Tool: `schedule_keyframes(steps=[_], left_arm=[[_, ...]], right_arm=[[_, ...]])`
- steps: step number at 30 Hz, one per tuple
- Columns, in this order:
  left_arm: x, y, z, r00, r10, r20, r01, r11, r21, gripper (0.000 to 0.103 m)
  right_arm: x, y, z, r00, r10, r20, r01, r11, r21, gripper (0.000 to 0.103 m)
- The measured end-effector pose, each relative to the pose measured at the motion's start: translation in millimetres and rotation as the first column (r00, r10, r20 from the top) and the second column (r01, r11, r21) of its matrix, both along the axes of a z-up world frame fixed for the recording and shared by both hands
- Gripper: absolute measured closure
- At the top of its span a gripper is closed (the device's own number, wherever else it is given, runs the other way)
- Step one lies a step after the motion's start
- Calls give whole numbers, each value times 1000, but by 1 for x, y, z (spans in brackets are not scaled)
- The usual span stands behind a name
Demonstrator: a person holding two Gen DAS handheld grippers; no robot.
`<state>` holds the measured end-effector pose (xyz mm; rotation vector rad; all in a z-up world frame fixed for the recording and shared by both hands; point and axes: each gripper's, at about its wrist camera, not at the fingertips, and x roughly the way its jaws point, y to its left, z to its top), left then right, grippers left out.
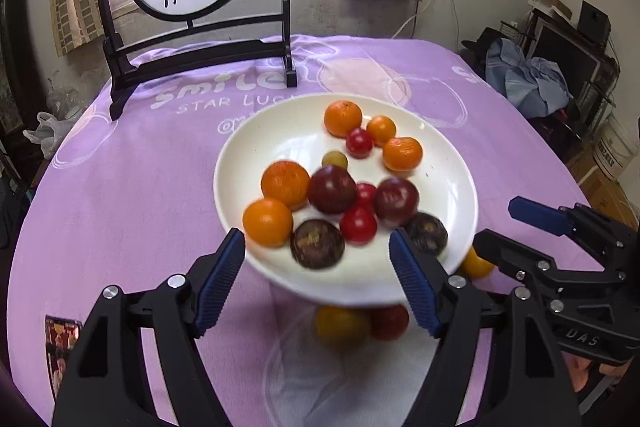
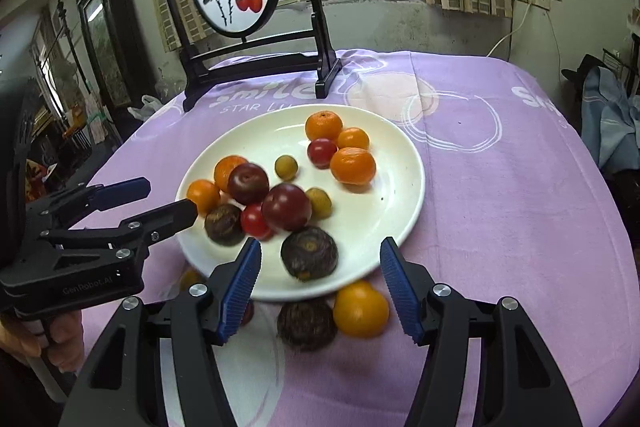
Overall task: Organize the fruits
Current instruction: 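Release the tangerine on the plate with the right tool while the left tool releases the dark red tomato, then grasp the olive-yellow tomato with the left tool while the right tool grasps an orange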
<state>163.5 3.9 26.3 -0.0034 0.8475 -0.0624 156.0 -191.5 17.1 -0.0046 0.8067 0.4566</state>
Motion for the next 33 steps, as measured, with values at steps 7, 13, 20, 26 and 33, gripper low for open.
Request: schedule_keyframes(steps=[7, 13, 20, 26, 33], left_arm=[[-27, -2, -18, 999, -22, -44, 22, 1000, 9, 30], [-38, 0, -38, 995, -23, -93, 23, 1000, 8, 31], [-43, -2, -57, 989, -46, -139, 50, 998, 26, 38], [-29, -3, -73, 982, -32, -188, 37, 999, 23, 47], [-13, -12, -75, 983, -49, -177, 57, 998, 39, 48]], right_arm=[[-39, 0, -19, 999, 35, -38, -36, 999, -9, 32], [-53, -14, -25, 998, 8, -60, -6, 999, 44, 32], [-61, -15, -26, 998, 22, -55, -19, 998, 53, 32], [-62, -14, -27, 997, 42, -59, -38, 997, 62, 32], [-59, -13, -33, 996, 44, -79, -39, 998, 57, 32]])
